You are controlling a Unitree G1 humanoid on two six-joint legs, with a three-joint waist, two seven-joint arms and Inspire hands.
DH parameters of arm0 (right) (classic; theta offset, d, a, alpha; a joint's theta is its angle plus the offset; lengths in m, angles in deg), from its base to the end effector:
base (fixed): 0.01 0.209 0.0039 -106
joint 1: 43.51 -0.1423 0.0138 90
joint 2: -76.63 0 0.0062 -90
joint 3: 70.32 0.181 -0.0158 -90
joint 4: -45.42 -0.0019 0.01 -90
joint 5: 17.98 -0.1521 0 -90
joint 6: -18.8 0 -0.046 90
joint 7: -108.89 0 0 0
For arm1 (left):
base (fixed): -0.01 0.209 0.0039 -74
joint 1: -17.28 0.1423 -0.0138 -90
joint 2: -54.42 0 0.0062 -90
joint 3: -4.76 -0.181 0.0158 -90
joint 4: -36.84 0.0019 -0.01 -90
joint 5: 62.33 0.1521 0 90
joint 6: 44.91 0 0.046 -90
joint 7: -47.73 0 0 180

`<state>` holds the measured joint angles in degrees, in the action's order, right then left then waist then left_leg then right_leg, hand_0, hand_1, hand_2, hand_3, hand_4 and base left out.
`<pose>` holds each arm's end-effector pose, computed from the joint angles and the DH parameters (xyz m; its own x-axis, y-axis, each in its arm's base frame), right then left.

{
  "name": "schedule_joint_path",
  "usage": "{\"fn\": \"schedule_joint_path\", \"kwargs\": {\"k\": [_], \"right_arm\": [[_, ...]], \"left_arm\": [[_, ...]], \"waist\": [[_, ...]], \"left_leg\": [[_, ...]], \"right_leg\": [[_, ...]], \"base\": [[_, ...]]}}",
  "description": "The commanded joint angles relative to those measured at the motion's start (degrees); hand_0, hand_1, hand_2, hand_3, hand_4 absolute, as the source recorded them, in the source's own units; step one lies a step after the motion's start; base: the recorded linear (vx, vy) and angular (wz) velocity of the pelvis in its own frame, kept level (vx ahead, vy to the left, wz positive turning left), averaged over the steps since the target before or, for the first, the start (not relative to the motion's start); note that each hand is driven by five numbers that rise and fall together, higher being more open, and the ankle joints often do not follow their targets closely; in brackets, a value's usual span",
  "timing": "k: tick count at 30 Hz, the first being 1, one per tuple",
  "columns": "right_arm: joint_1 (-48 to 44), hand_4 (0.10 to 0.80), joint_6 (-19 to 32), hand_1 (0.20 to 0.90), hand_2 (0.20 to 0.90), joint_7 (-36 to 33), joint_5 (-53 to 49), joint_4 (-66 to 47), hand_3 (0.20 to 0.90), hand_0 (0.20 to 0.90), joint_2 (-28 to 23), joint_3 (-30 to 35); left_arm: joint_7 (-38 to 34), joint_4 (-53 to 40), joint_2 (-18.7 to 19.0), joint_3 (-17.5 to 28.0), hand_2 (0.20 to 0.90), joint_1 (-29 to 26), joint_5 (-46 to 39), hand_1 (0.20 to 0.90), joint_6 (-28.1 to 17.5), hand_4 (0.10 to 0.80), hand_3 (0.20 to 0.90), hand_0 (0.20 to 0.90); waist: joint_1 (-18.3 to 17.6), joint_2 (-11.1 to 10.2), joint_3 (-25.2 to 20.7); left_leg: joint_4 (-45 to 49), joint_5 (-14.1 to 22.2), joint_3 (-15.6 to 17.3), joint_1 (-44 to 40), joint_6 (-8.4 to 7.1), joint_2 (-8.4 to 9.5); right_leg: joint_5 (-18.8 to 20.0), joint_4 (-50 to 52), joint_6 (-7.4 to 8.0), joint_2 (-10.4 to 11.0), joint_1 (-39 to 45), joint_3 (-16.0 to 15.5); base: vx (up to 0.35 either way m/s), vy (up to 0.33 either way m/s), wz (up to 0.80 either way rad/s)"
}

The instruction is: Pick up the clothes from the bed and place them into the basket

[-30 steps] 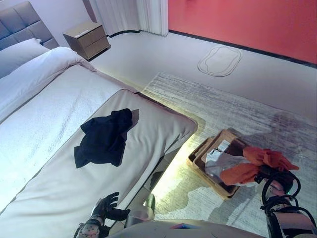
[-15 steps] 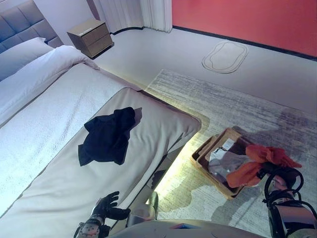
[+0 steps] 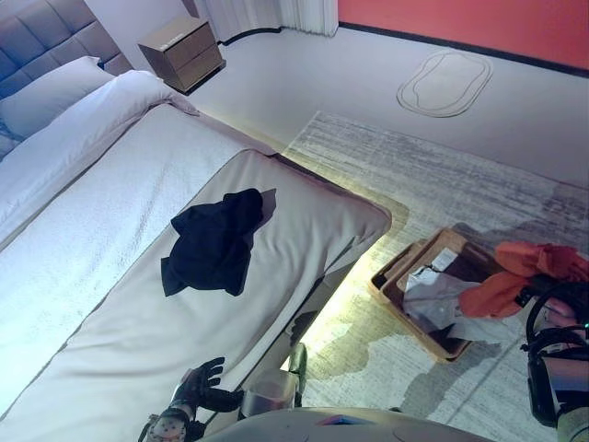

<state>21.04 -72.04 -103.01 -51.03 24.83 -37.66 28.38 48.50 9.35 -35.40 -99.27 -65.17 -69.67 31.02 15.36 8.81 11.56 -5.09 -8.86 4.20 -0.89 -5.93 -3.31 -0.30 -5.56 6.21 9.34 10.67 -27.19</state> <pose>0.2187 -0.3765 0.0278 0.2332 -0.9012 -0.3653 0.8845 0.3526 -0.3053 0.0597 0.2264 -0.1208 0.5436 0.0922 -0.8342 0.1295 0.9728 0.1919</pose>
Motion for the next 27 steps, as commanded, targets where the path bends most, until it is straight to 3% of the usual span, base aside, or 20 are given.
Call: {"fn": "schedule_joint_path", "kwargs": {"k": [1,5,14,20,27], "right_arm": [[-8.0,0.800,2.4,0.900,0.900,-0.1,2.6,-3.9,0.900,0.900,-9.7,-4.4],[-10.1,0.800,2.6,0.900,0.900,1.5,2.4,-3.8,0.900,0.900,-10.5,-5.1],[-8.8,0.800,1.5,0.900,0.900,4.3,2.2,-7.4,0.900,0.900,-6.8,-6.1],[-6.8,0.800,1.7,0.900,0.900,4.9,2.4,-8.1,0.900,0.900,-3.4,-6.3],[-5.0,0.800,1.8,0.900,0.900,10.6,6.6,-11.2,0.900,0.900,1.1,-9.6]], "left_arm": [[1.4,-1.8,3.3,-3.7,0.900,-2.0,-3.2,0.900,-2.9,0.800,0.900,0.900],[2.9,-1.7,3.2,-4.0,0.900,-1.9,-3.6,0.900,-3.1,0.800,0.900,0.900],[3.7,-2.2,3.2,-3.5,0.900,-1.3,-3.5,0.900,-3.0,0.800,0.900,0.900],[3.1,-2.2,3.0,-2.7,0.900,-1.6,-3.0,0.900,-2.7,0.800,0.900,0.900],[2.4,-0.6,3.4,-0.1,0.900,-1.9,-3.0,0.900,-3.0,0.800,0.900,0.900]], "waist": [[1.0,-0.9,0.2],[1.1,-0.4,0.7],[0.8,-0.8,0.2],[1.0,-1.8,-0.1],[2.3,-4.4,-1.1]], "left_leg": [[4.9,1.8,-0.1,8.2,-1.25,1.35],[4.5,1.7,-0.3,8.2,-1.31,1.79],[4.0,2.0,0.2,7.0,-1.29,1.69],[3.5,2.0,0.6,6.5,-1.24,1.19],[3.0,1.6,1.0,6.3,-1.41,-0.33]], "right_leg": [[-2.3,5.6,-2.17,0.5,-2.3,-2.8],[-2.3,5.6,-2.03,0.8,-2.6,-3.1],[-2.6,5.5,-2.04,0.9,-1.9,-3.3],[-2.9,5.2,-2.38,0.1,-1.3,-3.4],[-4.4,6.1,-3.45,-1.6,-0.2,-4.7]], "base": [[-0.048,0.038,0.04],[-0.034,0.020,0.02],[0.005,0.004,0.01],[-0.021,-0.012,-0.01],[-0.058,-0.034,0.07]]}}
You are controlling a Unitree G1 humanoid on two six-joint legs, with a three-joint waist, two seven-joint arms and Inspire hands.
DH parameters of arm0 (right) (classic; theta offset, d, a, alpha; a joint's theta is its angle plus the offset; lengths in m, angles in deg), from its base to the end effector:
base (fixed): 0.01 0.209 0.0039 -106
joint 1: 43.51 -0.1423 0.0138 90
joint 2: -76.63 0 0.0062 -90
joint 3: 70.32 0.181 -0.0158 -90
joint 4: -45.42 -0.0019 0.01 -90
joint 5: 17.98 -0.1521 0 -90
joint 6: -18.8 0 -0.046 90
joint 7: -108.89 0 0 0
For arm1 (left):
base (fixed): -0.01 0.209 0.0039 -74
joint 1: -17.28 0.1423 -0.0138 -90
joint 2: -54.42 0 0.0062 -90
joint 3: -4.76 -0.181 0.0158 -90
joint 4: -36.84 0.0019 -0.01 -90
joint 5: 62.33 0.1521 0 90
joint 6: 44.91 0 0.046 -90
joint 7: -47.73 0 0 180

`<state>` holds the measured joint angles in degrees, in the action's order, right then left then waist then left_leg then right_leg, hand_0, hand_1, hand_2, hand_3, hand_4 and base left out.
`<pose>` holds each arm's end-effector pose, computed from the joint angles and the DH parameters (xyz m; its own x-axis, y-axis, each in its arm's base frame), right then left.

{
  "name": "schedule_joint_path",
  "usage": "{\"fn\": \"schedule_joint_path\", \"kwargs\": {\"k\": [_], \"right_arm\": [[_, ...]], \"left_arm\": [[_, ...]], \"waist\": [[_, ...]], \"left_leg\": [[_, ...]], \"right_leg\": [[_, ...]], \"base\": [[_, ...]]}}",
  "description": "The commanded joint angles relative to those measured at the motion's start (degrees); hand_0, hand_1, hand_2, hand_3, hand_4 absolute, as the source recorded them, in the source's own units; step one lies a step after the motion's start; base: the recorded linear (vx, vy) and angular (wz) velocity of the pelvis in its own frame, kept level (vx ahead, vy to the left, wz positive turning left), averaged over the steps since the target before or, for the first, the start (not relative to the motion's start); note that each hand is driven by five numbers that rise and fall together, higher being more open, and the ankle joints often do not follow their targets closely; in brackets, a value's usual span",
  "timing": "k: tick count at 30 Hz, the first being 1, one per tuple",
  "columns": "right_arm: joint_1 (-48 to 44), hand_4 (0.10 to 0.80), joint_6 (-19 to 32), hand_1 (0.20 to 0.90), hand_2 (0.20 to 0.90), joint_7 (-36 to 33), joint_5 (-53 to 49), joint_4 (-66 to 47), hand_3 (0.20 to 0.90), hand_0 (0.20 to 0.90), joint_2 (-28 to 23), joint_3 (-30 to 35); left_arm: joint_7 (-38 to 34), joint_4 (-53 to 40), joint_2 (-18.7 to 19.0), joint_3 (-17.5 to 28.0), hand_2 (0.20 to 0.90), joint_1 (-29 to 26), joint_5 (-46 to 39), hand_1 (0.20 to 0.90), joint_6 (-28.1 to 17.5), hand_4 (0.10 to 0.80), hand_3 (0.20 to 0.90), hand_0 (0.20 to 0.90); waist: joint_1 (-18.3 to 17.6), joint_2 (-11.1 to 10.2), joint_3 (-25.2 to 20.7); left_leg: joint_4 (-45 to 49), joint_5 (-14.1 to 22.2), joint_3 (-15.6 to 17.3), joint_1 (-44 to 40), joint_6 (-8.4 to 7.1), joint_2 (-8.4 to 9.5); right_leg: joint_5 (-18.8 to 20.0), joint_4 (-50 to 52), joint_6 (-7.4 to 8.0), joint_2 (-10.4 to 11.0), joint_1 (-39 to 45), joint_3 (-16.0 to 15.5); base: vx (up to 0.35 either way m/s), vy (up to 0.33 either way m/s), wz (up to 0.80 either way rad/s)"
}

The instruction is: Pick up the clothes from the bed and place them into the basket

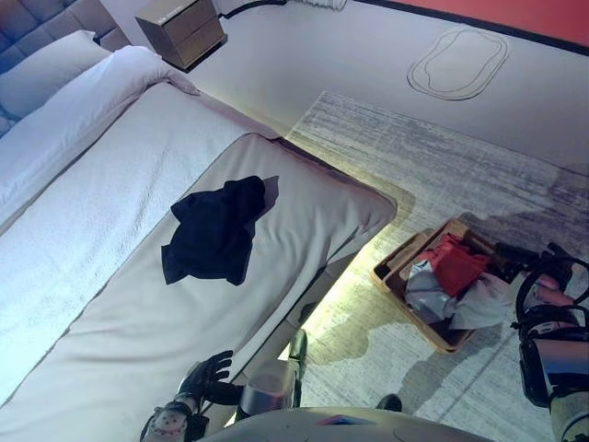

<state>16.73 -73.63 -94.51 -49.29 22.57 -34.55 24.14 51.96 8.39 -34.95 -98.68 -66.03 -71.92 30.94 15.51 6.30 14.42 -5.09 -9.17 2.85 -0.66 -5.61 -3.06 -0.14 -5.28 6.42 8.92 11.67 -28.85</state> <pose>0.2496 -0.3497 0.0334 0.4709 -0.7861 -0.4004 0.7755 0.5852 -0.2370 0.0687 0.2294 -0.1179 0.5669 0.0465 -0.8224 0.1205 0.9830 0.1386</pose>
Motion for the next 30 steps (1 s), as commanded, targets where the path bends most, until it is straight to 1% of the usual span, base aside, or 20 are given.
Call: {"fn": "schedule_joint_path", "kwargs": {"k": [1,4,5,8,9,10,11,12,13,14,15,16,19,21,22,24,25,27,28,30], "right_arm": [[-0.6,0.800,3.2,0.900,0.900,2.7,5.0,-9.6,0.900,0.900,-1.4,-6.4],[-1.6,0.800,1.7,0.900,0.900,4.1,7.0,-10.5,0.900,0.900,-0.3,-9.4],[-1.8,0.800,1.7,0.900,0.900,4.2,6.9,-10.6,0.900,0.900,0.0,-10.2],[-2.4,0.800,1.8,0.900,0.900,5.7,6.8,-10.2,0.900,0.900,0.8,-11.5],[-2.2,0.800,1.8,0.900,0.900,6.2,6.5,-9.3,0.900,0.900,0.7,-11.1],[-2.0,0.800,1.4,0.900,0.900,6.6,6.4,-9.2,0.900,0.900,0.5,-10.8],[-1.4,0.800,1.2,0.900,0.900,7.2,6.7,-9.0,0.900,0.900,0.0,-10.0],[-1.0,0.800,1.8,0.900,0.900,8.9,8.3,-8.4,0.900,0.900,-0.5,-9.5],[-0.8,0.800,2.7,0.900,0.900,10.5,9.0,-7.8,0.900,0.900,-0.7,-9.6],[-0.9,0.800,3.3,0.900,0.900,11.8,9.6,-7.4,0.900,0.900,-0.8,-9.7],[-0.7,0.800,4.1,0.900,0.900,15.9,13.8,-6.8,0.900,0.900,-0.7,-10.5],[-0.6,0.800,4.2,0.900,0.900,17.0,15.0,-6.7,0.900,0.900,-0.7,-10.8],[-0.5,0.800,4.2,0.900,0.900,20.0,21.8,-6.4,0.900,0.900,-0.7,-13.9],[-0.6,0.800,4.1,0.900,0.900,20.7,23.3,-6.1,0.900,0.900,-0.4,-14.7],[-0.2,0.800,4.2,0.900,0.900,21.1,25.4,-6.2,0.900,0.900,-0.2,-14.9],[0.7,0.800,4.7,0.900,0.900,20.6,26.8,-6.7,0.900,0.900,0.3,-15.3],[1.0,0.800,4.8,0.900,0.900,19.6,27.0,-7.0,0.900,0.900,0.7,-15.8],[1.4,0.800,4.7,0.900,0.900,18.0,27.4,-7.1,0.900,0.900,0.4,-16.5],[1.1,0.800,4.8,0.900,0.900,16.9,27.8,-6.8,0.900,0.900,-0.1,-16.9],[-0.2,0.800,6.4,0.900,0.900,15.5,31.1,-6.3,0.900,0.900,-1.3,-17.8]], "left_arm": [[-1.3,0.7,3.0,-0.5,0.900,-1.0,-0.8,0.900,-2.8,0.800,0.900,0.900],[-1.9,1.8,3.0,0.2,0.900,-1.1,-1.6,0.900,-2.7,0.800,0.900,0.900],[-2.0,2.0,2.9,0.5,0.900,-1.0,-1.6,0.900,-2.6,0.800,0.900,0.900],[-2.1,3.9,2.7,2.0,0.900,-0.5,-0.6,0.900,-3.1,0.800,0.900,0.900],[-1.6,5.0,2.7,2.2,0.900,-0.6,1.7,0.900,-3.3,0.800,0.900,0.900],[-1.4,5.1,2.8,2.0,0.900,-0.8,2.4,0.900,-3.1,0.800,0.900,0.900],[-1.2,5.0,2.8,1.7,0.900,-1.1,3.5,0.900,-2.6,0.800,0.900,0.900],[-1.1,5.0,2.9,1.1,0.900,-1.4,3.8,0.900,-1.9,0.800,0.900,0.900],[-1.3,5.3,2.9,0.9,0.900,-1.7,3.4,0.900,-1.3,0.800,0.900,0.900],[-1.5,5.7,2.8,1.1,0.900,-1.8,3.3,0.900,-1.3,0.800,0.900,0.900],[-1.7,5.7,2.5,1.6,0.900,-1.7,3.2,0.900,-1.7,0.800,0.900,0.900],[-1.7,5.6,2.5,1.7,0.900,-1.6,3.0,0.900,-1.8,0.800,0.900,0.900],[-2.2,3.8,3.6,2.0,0.900,-2.1,0.6,0.900,-1.0,0.800,0.900,0.900],[-2.0,2.8,4.7,2.2,0.900,-3.6,-0.2,0.900,0.5,0.800,0.900,0.900],[-1.6,2.2,5.3,2.0,0.900,-5.3,-0.6,0.900,1.5,0.800,0.900,0.900],[-1.6,1.0,5.9,1.1,0.900,-7.0,-0.4,0.900,2.9,0.800,0.900,0.900],[-2.4,0.3,6.1,-0.1,0.900,-7.7,-1.1,0.900,3.6,0.800,0.900,0.900],[-3.3,0.0,6.3,-1.8,0.900,-8.7,-1.3,0.900,4.3,0.800,0.900,0.900],[-3.4,0.5,6.5,-2.5,0.900,-9.5,-0.5,0.900,4.2,0.800,0.900,0.900],[-4.0,1.4,7.1,-2.9,0.900,-10.6,0.0,0.900,4.5,0.800,0.900,0.900]], "waist": [[2.5,-2.2,-4.2],[3.9,-2.8,-4.6],[4.2,-3.4,-4.7],[5.6,-3.6,-4.8],[5.4,-4.1,-5.3],[4.9,-4.2,-5.5],[3.9,-4.4,-5.8],[3.1,-4.5,-6.2],[2.9,-4.7,-6.4],[2.9,-4.9,-6.6],[2.9,-5.4,-7.2],[2.9,-5.5,-7.5],[3.2,-6.3,-9.3],[3.1,-7.4,-10.1],[2.6,-7.9,-10.3],[1.2,-7.4,-10.0],[-0.1,-6.6,-9.4],[-1.9,-6.8,-8.7],[-2.6,-7.8,-8.1],[-3.8,-9.8,-6.9]], "left_leg": [[3.1,1.8,2.3,6.2,-1.72,-0.84],[4.2,1.4,1.0,6.7,-1.88,-1.27],[3.9,2.2,0.0,6.2,-2.62,-1.36],[4.6,0.8,-0.4,7.1,-3.27,-2.25],[7.4,0.5,4.4,8.0,-3.55,-3.76],[8.6,0.1,7.3,8.4,-3.78,-4.75],[10.3,-0.6,12.3,8.9,-4.18,-6.50],[10.0,-0.5,15.9,9.0,-4.04,-7.23],[8.7,-0.3,16.8,8.8,-3.70,-7.00],[8.1,0.8,16.9,8.5,-2.98,-6.10],[6.8,2.7,16.6,7.6,-1.33,-4.27],[6.4,3.0,16.5,7.2,-0.90,-3.87],[4.5,4.9,15.6,4.8,2.43,-1.19],[3.5,6.4,14.4,3.2,4.70,1.58],[2.7,7.5,12.7,1.8,6.37,3.79],[2.0,9.0,10.0,-0.1,8.37,5.10],[2.0,8.7,9.4,-0.4,9.22,4.32],[1.6,8.7,5.9,-0.8,8.81,3.99],[1.5,8.9,3.6,-1.0,8.21,4.15],[1.1,9.7,1.0,-1.8,6.94,4.34]], "right_leg": [[-5.1,6.3,-3.97,-1.6,-1.0,-3.3],[-6.0,7.0,-4.80,-2.4,-0.3,-3.7],[-7.4,6.9,-4.90,-2.9,0.3,-2.7],[-7.8,6.8,-5.39,-3.6,1.2,-3.8],[-7.3,6.4,-5.30,-3.5,1.8,-6.5],[-6.8,6.0,-5.21,-3.5,2.1,-7.8],[-5.9,5.0,-5.05,-3.5,2.6,-10.1],[-5.3,4.7,-4.66,-3.3,3.0,-11.7],[-5.1,5.0,-4.16,-2.9,3.1,-12.2],[-5.1,5.8,-3.70,-2.3,3.1,-12.2],[-5.2,7.2,-2.56,-1.1,3.0,-11.5],[-5.3,7.6,-2.36,-0.8,2.9,-11.3],[-5.9,11.7,-0.91,1.8,2.8,-9.3],[-2.0,17.1,1.38,5.2,1.8,-7.9],[3.1,23.9,3.63,8.9,-0.3,-5.9],[7.0,34.4,5.53,12.9,-5.8,-0.6],[7.5,37.4,3.88,11.9,-10.1,2.2],[5.1,34.6,2.50,7.6,-14.1,7.2],[5.0,29.1,2.37,5.7,-15.0,9.1],[7.2,16.4,3.07,4.0,-15.8,10.4]], "base": [[-0.050,-0.016,0.09],[-0.003,-0.029,0.10],[0.054,-0.058,0.29],[-0.004,0.013,0.31],[-0.061,0.056,0.27],[-0.078,0.075,0.69],[-0.056,0.133,1.32],[-0.026,0.206,1.74],[-0.002,0.238,1.69],[0.041,0.299,1.12],[0.042,0.246,0.61],[0.057,0.260,0.24],[0.094,0.208,0.32],[0.158,0.266,0.41],[0.175,0.271,0.55],[0.153,0.223,0.74],[0.066,0.047,1.07],[0.071,-0.140,1.32],[0.141,-0.332,1.32],[0.163,-0.384,1.24]]}}
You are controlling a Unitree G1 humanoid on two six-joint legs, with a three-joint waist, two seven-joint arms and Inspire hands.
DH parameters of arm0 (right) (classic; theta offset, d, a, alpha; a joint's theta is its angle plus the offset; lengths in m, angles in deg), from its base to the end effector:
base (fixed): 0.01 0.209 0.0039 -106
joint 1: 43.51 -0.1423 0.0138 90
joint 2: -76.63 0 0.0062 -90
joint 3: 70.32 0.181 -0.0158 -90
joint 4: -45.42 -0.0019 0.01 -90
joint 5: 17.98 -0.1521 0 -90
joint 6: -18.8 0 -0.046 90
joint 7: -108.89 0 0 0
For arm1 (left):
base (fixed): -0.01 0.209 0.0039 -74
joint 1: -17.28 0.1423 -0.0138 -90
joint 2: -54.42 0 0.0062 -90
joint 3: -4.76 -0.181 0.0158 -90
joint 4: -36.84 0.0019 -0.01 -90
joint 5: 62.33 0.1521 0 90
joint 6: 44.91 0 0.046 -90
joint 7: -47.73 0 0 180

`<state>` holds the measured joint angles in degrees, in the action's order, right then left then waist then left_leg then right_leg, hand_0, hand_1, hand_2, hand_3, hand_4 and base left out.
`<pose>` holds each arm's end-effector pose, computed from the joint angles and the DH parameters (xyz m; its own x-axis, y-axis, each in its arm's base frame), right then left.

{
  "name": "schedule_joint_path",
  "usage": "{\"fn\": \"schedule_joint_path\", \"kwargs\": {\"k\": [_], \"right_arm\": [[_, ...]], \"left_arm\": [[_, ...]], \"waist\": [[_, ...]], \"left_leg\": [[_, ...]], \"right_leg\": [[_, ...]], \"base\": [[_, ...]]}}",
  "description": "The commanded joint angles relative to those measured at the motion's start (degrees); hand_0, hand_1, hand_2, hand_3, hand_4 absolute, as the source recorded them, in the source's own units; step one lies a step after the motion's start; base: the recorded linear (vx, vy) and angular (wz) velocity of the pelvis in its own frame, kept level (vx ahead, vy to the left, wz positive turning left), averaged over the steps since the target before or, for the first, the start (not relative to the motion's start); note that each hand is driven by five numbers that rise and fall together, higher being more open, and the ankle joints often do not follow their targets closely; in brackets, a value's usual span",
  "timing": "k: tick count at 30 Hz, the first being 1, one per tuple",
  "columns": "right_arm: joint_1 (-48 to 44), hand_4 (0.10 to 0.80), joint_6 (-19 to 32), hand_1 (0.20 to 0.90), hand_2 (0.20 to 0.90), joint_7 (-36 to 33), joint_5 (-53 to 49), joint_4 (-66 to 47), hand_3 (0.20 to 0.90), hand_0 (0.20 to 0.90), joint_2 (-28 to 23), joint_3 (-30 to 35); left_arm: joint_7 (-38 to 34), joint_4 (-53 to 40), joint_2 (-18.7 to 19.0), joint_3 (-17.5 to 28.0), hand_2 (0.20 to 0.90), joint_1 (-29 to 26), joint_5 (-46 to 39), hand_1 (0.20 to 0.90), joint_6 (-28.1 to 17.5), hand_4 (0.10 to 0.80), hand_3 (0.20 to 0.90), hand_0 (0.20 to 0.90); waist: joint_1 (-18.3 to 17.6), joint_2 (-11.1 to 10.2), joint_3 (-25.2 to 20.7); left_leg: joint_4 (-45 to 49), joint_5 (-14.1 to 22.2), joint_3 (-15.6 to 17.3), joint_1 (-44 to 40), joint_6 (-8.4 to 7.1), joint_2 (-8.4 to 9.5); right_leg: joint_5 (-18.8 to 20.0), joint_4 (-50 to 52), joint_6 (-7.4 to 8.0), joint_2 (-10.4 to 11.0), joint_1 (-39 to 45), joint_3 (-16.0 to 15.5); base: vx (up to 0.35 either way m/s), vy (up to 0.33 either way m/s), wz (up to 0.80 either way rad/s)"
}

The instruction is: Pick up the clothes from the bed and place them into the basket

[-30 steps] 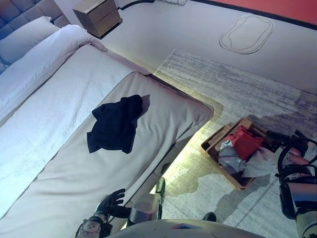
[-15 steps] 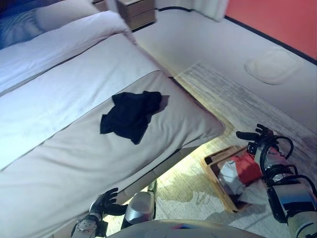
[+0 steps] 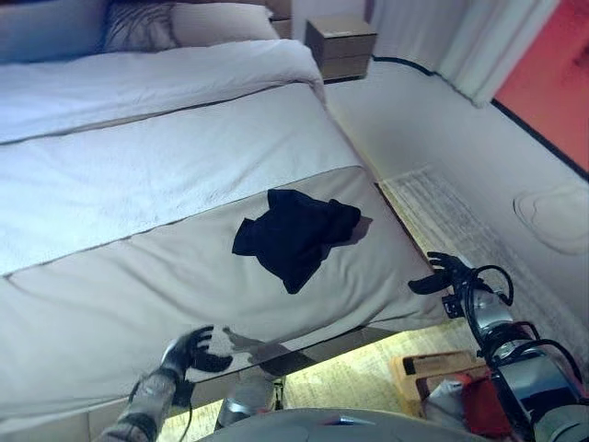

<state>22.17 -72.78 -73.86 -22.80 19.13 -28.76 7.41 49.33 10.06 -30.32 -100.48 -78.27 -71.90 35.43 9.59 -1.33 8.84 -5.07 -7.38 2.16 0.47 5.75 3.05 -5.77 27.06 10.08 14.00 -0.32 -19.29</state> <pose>0.2388 -0.3004 -0.0140 0.7433 -0.3675 -0.5590 0.0030 0.8374 -0.5465 0.1393 0.2509 -0.0945 0.6510 0.1291 -0.7480 0.1323 0.9511 0.2793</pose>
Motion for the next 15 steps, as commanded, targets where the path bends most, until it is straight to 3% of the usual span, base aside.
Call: {"fn": "schedule_joint_path", "kwargs": {"k": [1,3,4,5,9,15], "right_arm": [[-6.0,0.800,6.1,0.900,0.900,-5.7,6.0,-2.9,0.900,0.900,-7.6,-1.5],[-7.2,0.800,6.8,0.900,0.900,-7.0,9.4,-3.4,0.900,0.900,-8.6,-3.1],[-7.6,0.800,7.4,0.900,0.900,-8.3,13.2,-3.9,0.900,0.900,-8.9,-3.9],[-7.8,0.800,8.3,0.900,0.900,-9.9,17.6,-3.5,0.900,0.900,-9.9,-5.5],[-9.0,0.800,8.0,0.900,0.900,-13.1,23.3,-4.0,0.900,0.900,-10.3,-8.7],[-12.5,0.800,6.3,0.900,0.900,-17.7,31.2,-6.4,0.900,0.900,-10.2,-12.5]], "left_arm": [[-1.6,-0.1,2.8,-1.3,0.900,1.5,0.2,0.900,0.1,0.800,0.900,0.900],[-2.4,0.0,3.9,-2.0,0.900,1.2,-0.7,0.900,-0.1,0.800,0.900,0.900],[-2.5,0.0,4.4,-2.2,0.900,1.0,-1.3,0.900,-0.3,0.800,0.900,0.900],[-2.9,0.1,4.6,-1.7,0.900,1.3,-1.1,0.900,-0.4,0.800,0.900,0.900],[-3.4,-0.2,5.0,-0.1,0.900,3.4,-0.6,0.900,0.2,0.800,0.900,0.900],[-3.2,-1.1,5.7,2.1,0.900,6.3,-0.2,0.900,0.0,0.800,0.900,0.900]], "waist": [[1.7,-2.8,-1.0],[0.3,-3.8,0.0],[-0.1,-4.0,0.4],[0.5,-4.1,0.7],[2.8,-5.1,0.5],[6.1,-5.3,1.5]], "left_leg": [[1.0,8.2,0.9,-3.0,-4.74,-1.75],[1.0,9.3,-1.6,-2.9,-4.74,-1.55],[1.0,9.6,-3.0,-2.5,-4.44,-1.65],[0.8,9.2,-5.0,-2.0,-4.38,-1.80],[1.0,8.1,-6.2,-1.0,-4.88,-2.38],[1.4,6.9,-6.7,0.4,-6.44,-4.20]], "right_leg": [[13.4,-19.6,-0.24,-1.6,-4.1,1.6],[17.2,-22.8,0.60,-2.0,-7.1,6.3],[17.3,-21.3,0.69,-1.9,-8.8,7.7],[14.1,-22.0,0.34,-3.1,-7.1,8.0],[12.1,-22.9,-0.07,-5.0,-3.5,6.1],[8.5,-24.8,-1.54,-6.7,0.0,2.9]], "base": [[0.147,-0.324,0.90],[0.090,-0.268,0.59],[0.096,-0.219,0.97],[0.097,-0.170,1.08],[0.131,-0.175,0.78],[0.096,-0.097,0.41]]}}
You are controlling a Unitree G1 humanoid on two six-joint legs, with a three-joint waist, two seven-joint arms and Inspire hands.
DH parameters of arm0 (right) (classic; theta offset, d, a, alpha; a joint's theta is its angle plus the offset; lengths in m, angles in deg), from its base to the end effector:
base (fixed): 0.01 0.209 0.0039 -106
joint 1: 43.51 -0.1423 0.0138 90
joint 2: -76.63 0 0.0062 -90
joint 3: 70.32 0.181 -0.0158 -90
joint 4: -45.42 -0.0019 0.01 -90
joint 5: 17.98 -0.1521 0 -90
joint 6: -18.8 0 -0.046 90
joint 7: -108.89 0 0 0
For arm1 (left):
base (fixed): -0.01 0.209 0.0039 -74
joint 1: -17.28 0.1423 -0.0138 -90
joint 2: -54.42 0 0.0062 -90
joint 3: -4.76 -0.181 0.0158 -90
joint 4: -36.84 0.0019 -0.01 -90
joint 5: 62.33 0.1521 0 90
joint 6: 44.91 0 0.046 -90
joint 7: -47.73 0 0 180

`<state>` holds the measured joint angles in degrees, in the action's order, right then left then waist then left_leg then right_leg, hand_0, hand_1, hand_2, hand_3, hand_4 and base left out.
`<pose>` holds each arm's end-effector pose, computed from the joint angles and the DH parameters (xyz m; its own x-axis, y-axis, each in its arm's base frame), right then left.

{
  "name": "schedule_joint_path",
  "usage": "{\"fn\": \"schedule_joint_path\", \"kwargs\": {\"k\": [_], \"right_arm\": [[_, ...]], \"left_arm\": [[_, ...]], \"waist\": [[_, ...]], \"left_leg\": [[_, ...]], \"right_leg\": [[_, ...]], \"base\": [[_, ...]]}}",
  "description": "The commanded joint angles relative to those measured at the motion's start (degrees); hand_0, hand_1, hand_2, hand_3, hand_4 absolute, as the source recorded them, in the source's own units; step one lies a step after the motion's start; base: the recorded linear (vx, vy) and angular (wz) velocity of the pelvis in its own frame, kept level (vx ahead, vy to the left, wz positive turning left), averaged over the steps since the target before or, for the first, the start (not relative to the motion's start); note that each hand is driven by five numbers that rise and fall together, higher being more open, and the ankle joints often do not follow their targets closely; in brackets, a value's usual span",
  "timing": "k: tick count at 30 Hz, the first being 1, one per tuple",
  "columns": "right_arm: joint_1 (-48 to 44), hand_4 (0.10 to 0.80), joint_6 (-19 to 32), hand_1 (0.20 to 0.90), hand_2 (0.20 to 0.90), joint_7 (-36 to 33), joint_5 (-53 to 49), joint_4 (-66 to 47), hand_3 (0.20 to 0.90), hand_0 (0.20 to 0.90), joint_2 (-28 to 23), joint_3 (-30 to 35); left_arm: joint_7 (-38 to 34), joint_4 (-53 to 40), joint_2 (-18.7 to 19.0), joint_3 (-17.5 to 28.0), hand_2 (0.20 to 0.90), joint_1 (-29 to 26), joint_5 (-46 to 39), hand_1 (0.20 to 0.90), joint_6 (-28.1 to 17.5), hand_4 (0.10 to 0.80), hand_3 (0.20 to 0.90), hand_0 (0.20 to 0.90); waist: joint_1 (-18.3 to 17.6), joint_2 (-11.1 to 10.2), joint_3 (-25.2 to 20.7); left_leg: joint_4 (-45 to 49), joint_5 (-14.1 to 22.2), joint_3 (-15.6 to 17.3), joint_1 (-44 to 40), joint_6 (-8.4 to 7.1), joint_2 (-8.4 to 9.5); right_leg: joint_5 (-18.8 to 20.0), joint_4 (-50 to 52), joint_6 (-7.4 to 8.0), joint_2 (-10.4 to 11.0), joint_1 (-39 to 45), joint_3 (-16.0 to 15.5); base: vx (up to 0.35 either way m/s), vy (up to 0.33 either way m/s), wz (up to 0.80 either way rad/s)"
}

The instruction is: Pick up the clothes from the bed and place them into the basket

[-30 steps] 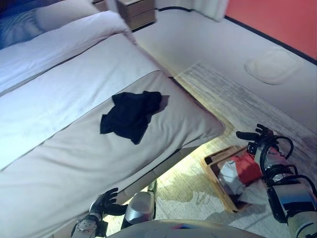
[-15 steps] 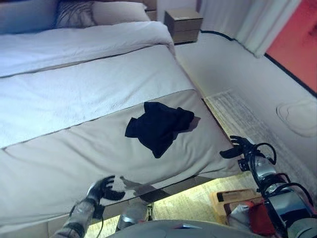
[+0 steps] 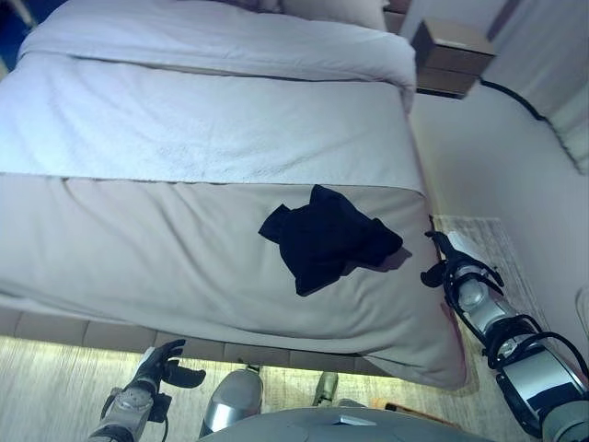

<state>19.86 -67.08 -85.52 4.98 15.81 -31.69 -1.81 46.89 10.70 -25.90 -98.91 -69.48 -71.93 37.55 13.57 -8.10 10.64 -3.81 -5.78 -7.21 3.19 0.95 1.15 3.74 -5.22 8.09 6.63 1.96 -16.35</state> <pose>0.2561 -0.2916 0.0023 0.9086 -0.2953 -0.2952 -0.1780 0.3657 -0.9136 0.0799 0.2850 -0.1007 0.4955 0.2839 -0.8209 0.0857 0.9245 0.3715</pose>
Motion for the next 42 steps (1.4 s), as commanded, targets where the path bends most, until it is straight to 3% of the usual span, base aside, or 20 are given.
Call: {"fn": "schedule_joint_path", "kwargs": {"k": [1,6,15,16,21,26,35,42], "right_arm": [[-11.2,0.800,0.2,0.900,0.900,-6.4,3.7,-3.3,0.900,0.900,-7.3,-4.0],[-19.2,0.800,-2.7,0.900,0.900,-8.4,3.1,-4.2,0.900,0.900,-8.3,-7.9],[-30.0,0.800,-4.7,0.900,0.900,-9.8,-1.9,0.5,0.900,0.900,-11.7,-10.7],[-30.9,0.800,-4.9,0.900,0.900,-9.7,-3.0,1.0,0.900,0.900,-11.8,-11.0],[-34.6,0.800,-6.9,0.900,0.900,-6.5,-9.9,3.9,0.900,0.900,-10.8,-10.1],[-35.0,0.800,-6.5,0.900,0.900,-5.1,-16.3,4.3,0.900,0.900,-9.0,-8.6],[-29.1,0.800,-2.4,0.900,0.900,-4.1,-22.0,5.2,0.900,0.900,-2.2,-4.8],[-26.8,0.800,-3.8,0.900,0.900,-2.6,-19.8,6.5,0.900,0.900,2.8,-4.0]], "left_arm": [[-0.7,-1.9,1.5,0.6,0.900,-2.6,-0.5,0.900,-2.2,0.800,0.900,0.900],[0.6,-3.7,3.3,1.0,0.900,-3.6,-2.5,0.900,-3.8,0.800,0.900,0.900],[2.4,-11.3,4.2,-0.8,0.900,-3.7,-7.4,0.900,-7.5,0.800,0.900,0.900],[2.4,-12.2,4.4,-0.9,0.900,-3.6,-7.5,0.900,-7.6,0.800,0.900,0.900],[1.8,-15.6,5.9,-0.3,0.900,-3.5,-9.6,0.900,-7.0,0.800,0.900,0.900],[2.1,-18.0,6.0,-0.6,0.900,-3.7,-11.6,0.900,-6.5,0.800,0.900,0.900],[1.5,-17.3,4.3,-1.4,0.900,-4.3,-12.5,0.900,-6.5,0.800,0.900,0.900],[1.5,-17.8,3.9,-3.2,0.900,-6.9,-12.2,0.900,-6.4,0.800,0.900,0.900]], "waist": [[2.7,1.5,0.2],[5.4,2.0,4.9],[8.3,8.1,13.1],[8.5,8.5,13.4],[9.0,10.7,15.6],[8.1,12.4,17.6],[7.0,13.4,17.6],[7.1,13.2,16.9]], "left_leg": [[0.3,5.0,2.5,-1.7,-1.82,-2.45],[4.9,4.4,0.6,4.8,-2.81,-3.29],[17.4,3.8,-0.3,19.7,-3.63,-1.65],[18.3,5.4,-0.7,20.4,-3.76,-1.53],[23.0,5.1,-1.7,27.4,-2.06,0.88],[26.0,5.2,-1.0,31.1,-1.55,1.33],[25.0,5.6,-0.7,28.8,-1.96,0.72],[24.1,5.3,-0.7,27.6,-3.02,0.24]], "right_leg": [[-1.2,7.5,0.32,0.5,-2.3,-0.4],[-2.8,10.1,-1.35,0.1,-5.3,-3.0],[-5.2,20.7,-4.74,2.4,-15.3,-7.2],[-7.0,22.6,-4.39,2.3,-16.4,-6.4],[-8.4,30.3,-4.86,4.1,-25.1,-5.9],[-9.2,34.0,-5.00,4.8,-29.5,-4.0],[-9.9,31.8,-5.85,3.8,-26.5,-3.8],[-8.8,27.6,-5.84,2.8,-23.1,-4.6]], "base": [[-0.021,-0.170,0.17],[-0.023,-0.129,0.23],[-0.001,-0.035,0.24],[0.074,-0.049,0.21],[-0.017,0.011,0.15],[-0.071,0.056,0.02],[-0.001,0.028,-0.09],[0.013,-0.035,-0.02]]}}
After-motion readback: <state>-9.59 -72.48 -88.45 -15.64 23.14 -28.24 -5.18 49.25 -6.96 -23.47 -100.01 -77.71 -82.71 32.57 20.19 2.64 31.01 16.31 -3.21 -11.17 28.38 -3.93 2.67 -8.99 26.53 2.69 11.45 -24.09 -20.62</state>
